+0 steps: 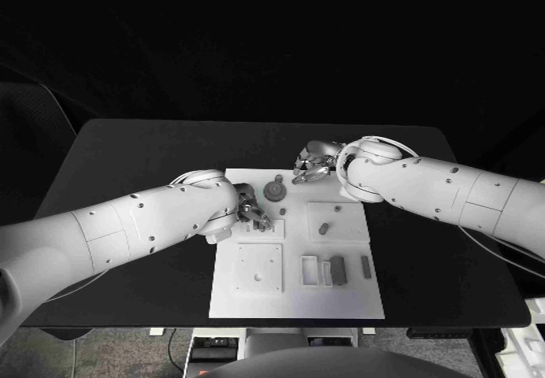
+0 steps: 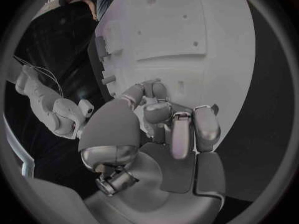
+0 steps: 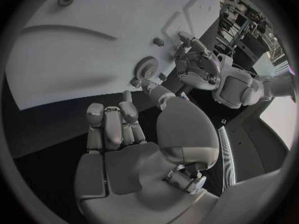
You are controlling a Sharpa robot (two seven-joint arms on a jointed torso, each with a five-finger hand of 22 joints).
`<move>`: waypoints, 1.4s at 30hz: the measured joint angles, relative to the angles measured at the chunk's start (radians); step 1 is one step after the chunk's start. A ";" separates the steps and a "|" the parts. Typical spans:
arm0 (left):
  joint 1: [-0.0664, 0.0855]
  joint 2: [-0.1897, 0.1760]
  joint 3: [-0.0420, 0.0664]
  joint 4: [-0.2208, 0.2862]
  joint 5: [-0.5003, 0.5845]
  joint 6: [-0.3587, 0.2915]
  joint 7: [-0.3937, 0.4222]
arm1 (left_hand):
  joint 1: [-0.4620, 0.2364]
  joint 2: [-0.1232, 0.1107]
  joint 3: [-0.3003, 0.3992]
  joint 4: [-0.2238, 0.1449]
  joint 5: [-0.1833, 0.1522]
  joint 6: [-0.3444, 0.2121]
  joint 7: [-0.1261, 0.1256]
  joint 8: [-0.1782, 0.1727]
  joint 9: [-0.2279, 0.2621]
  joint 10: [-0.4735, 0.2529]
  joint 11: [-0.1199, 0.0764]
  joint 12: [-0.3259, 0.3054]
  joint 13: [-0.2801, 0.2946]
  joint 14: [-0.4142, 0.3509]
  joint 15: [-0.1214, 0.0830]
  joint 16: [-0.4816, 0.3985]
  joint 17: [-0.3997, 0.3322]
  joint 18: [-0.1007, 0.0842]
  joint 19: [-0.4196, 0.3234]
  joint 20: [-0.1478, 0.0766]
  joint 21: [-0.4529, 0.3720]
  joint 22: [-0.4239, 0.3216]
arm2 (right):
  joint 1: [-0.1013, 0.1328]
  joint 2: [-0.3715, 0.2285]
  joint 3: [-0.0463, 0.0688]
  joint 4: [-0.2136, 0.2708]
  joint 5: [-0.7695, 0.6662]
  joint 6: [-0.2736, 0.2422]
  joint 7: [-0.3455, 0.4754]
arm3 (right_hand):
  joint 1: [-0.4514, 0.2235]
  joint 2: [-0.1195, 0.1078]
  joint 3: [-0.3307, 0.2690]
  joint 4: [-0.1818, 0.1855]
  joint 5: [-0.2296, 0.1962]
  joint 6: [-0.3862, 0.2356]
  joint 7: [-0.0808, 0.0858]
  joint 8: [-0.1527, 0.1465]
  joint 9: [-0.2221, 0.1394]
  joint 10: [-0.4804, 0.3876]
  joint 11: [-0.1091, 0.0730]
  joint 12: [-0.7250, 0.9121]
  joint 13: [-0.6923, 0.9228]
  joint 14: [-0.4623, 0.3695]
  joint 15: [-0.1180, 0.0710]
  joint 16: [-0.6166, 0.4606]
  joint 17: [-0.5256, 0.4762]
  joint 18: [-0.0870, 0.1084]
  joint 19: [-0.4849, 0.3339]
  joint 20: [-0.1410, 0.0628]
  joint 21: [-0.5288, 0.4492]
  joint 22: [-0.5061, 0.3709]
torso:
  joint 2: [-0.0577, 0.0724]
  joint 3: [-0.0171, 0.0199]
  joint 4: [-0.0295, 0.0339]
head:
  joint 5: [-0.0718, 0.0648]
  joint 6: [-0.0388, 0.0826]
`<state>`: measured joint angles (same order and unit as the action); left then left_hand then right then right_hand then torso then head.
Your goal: Assemble the parts on the task board
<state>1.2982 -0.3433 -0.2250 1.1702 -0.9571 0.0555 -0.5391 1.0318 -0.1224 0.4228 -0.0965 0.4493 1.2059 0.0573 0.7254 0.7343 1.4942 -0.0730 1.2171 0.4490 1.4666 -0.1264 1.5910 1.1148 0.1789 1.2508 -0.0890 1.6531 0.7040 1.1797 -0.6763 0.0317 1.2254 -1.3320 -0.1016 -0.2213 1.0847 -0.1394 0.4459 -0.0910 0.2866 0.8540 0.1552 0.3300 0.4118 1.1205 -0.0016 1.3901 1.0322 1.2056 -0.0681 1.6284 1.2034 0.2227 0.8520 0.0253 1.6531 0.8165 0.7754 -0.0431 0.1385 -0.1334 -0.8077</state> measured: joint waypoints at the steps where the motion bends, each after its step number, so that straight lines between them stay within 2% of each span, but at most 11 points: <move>1: 0.000 0.000 0.000 0.000 0.000 0.000 -0.001 | -0.004 -0.004 -0.003 0.000 -0.009 0.000 0.000 0.000 0.000 0.000 0.000 0.000 0.000 0.000 0.000 0.000 0.000 0.000 0.000 0.000 0.000 0.000 | 0.000 0.000 0.000 0.000 0.000 0.000 0.000 | 0.000 0.000 0.000 0.000 0.000 0.000 0.000 0.000 0.000 0.000 0.000 0.000 0.000 0.000 0.000 0.000 0.000 0.000 0.000 0.000 0.000 0.000 | 0.000 0.0000 -0.0001 | 0.000 0.000; 5: 0.000 0.000 -0.001 -0.001 0.000 0.000 -0.002 | -0.028 -0.011 -0.028 0.006 -0.064 0.000 0.000 0.000 0.003 0.000 0.000 0.000 -0.001 0.000 0.000 0.000 0.000 0.004 0.000 0.000 0.000 0.000 | 0.000 0.000 0.000 0.000 0.000 0.000 0.000 | 0.000 0.000 0.000 0.000 0.000 0.000 0.000 0.000 0.000 0.000 0.000 0.000 0.000 0.000 0.000 0.000 0.000 0.000 0.000 0.000 0.000 0.000 | 0.000 0.0000 -0.0002 | 0.000 0.000; 6: -0.001 0.001 -0.001 -0.001 0.000 0.000 -0.002 | -0.033 -0.015 -0.032 0.007 -0.085 0.000 0.000 0.000 0.004 0.000 0.000 0.000 -0.001 0.000 0.000 0.000 0.000 0.005 0.000 0.000 0.000 0.000 | 0.000 0.000 0.000 0.000 0.000 0.000 0.000 | 0.000 0.000 0.000 0.000 0.000 0.000 0.000 0.000 0.000 0.000 0.000 0.000 0.000 0.000 0.000 0.000 0.000 0.000 0.000 0.000 0.000 0.000 | 0.000 0.0000 -0.0002 | 0.000 0.000; 7: -0.001 0.001 -0.001 -0.001 -0.001 0.000 -0.003 | -0.046 -0.017 -0.042 0.007 -0.127 0.000 0.000 0.004 0.005 0.000 0.000 0.000 -0.002 0.000 0.000 0.000 0.000 0.006 0.000 0.000 0.000 0.000 | 0.000 0.000 0.000 0.000 0.000 0.000 0.000 | 0.000 0.000 0.000 0.000 0.000 0.000 0.000 0.000 0.000 0.000 0.000 0.000 0.000 0.000 0.000 0.000 0.000 0.000 0.000 0.000 0.000 0.000 | 0.000 0.0000 -0.0002 | 0.000 0.000; 8: -0.001 0.001 -0.001 -0.001 -0.001 0.000 -0.003 | -0.048 -0.020 -0.045 0.007 -0.145 0.000 0.000 0.005 0.006 0.000 0.000 0.000 -0.002 0.000 0.000 0.000 0.000 0.006 0.000 0.000 0.000 0.000 | 0.000 0.000 0.000 0.000 0.000 0.000 0.000 | 0.000 0.000 0.000 0.000 0.000 0.000 0.000 0.000 0.000 0.000 0.000 0.000 0.000 0.000 0.000 0.000 0.000 0.000 0.000 0.000 0.000 0.000 | 0.000 -0.0001 -0.0002 | 0.000 0.000; 16: -0.001 0.001 -0.001 -0.001 -0.001 0.000 -0.004 | -0.060 -0.031 -0.063 0.008 -0.221 0.000 0.000 0.006 0.007 0.000 0.000 0.000 -0.002 0.000 0.000 0.000 0.000 0.007 0.000 0.000 0.000 0.000 | 0.000 0.001 0.000 0.000 0.000 0.000 0.000 | 0.000 0.000 0.000 0.000 0.000 0.000 0.000 0.000 0.000 0.000 0.000 0.000 0.000 0.000 0.000 0.000 0.000 0.000 0.000 0.000 0.000 0.000 | 0.000 -0.0008 -0.0001 | -0.002 -0.001; 32: -0.001 0.000 -0.001 0.001 -0.001 -0.007 -0.004 | -0.065 -0.029 -0.063 0.008 -0.227 0.000 0.000 0.006 0.007 0.000 0.000 0.000 -0.003 0.000 0.000 0.000 0.000 0.007 0.000 0.000 0.000 0.000 | 0.000 0.000 0.000 0.000 0.000 0.000 0.000 | 0.000 0.000 0.000 0.000 0.000 0.000 0.000 0.000 0.000 -0.002 0.002 0.000 0.000 0.002 0.002 0.000 0.000 0.000 0.000 0.000 0.000 0.000 | 0.000 -0.0008 0.0001 | -0.003 0.000; 34: -0.001 0.000 -0.001 0.001 -0.001 -0.008 -0.004 | -0.065 -0.029 -0.063 0.008 -0.232 0.000 0.000 -0.004 0.003 0.000 0.000 0.000 -0.005 0.000 0.000 0.000 0.000 0.007 0.000 0.000 0.000 -0.001 | 0.000 0.000 0.000 0.000 0.000 0.000 0.000 | 0.000 0.000 0.000 0.000 0.000 0.000 0.000 0.000 0.000 -0.002 0.002 0.000 0.000 0.002 0.002 0.000 0.000 0.000 0.000 0.000 0.000 0.000 | 0.000 -0.0007 0.0001 | -0.003 0.000; 38: -0.002 0.000 -0.001 0.001 0.001 -0.008 -0.004 | -0.039 -0.003 -0.050 0.004 -0.226 0.000 0.000 -0.034 -0.012 0.000 0.000 0.000 -0.005 -0.004 -0.004 0.000 -0.002 0.007 0.000 0.000 0.000 -0.003 | 0.000 0.000 0.000 0.000 0.000 0.000 0.000 | 0.000 0.000 0.000 0.000 0.000 0.000 0.000 0.000 -0.001 -0.002 0.002 0.000 0.000 0.002 0.002 0.000 0.000 0.000 0.000 0.000 0.000 0.000 | 0.000 -0.0005 0.0002 | -0.003 0.000; 42: -0.001 0.000 -0.001 0.001 0.006 -0.008 -0.004 | -0.030 0.006 -0.039 -0.002 -0.210 0.000 0.000 -0.049 -0.020 0.000 0.000 0.000 -0.005 -0.004 -0.004 0.000 -0.002 0.007 0.000 0.000 0.000 -0.003 | 0.000 0.000 0.000 0.000 0.000 0.000 0.000 | 0.000 0.000 0.000 0.000 0.000 0.000 0.000 0.000 -0.001 -0.002 0.002 0.000 0.000 0.002 0.002 0.000 0.000 0.000 0.000 0.000 0.000 0.000 | 0.000 -0.0005 0.0002 | -0.003 0.000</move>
<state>1.2970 -0.3437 -0.2265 1.1714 -0.9512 0.0476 -0.5428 1.0016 -0.1166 0.3834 -0.0984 0.2392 1.2059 0.0573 0.6767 0.7139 1.4942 -0.0730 1.2170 0.4443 1.4628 -0.1302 1.5909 1.1132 0.1863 1.2507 -0.0888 1.6531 0.7015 1.1796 -0.6761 0.0317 1.2251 -1.3320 -0.1012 -0.2217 1.0847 -0.1394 0.4459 -0.0911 0.2866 0.8540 0.1553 0.3300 0.4111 1.1185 0.0004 1.3902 1.0325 1.2079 -0.0657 1.6284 1.2036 0.2226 0.8520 0.0253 1.6532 0.8166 0.7753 -0.0436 0.1387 -0.1366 -0.8076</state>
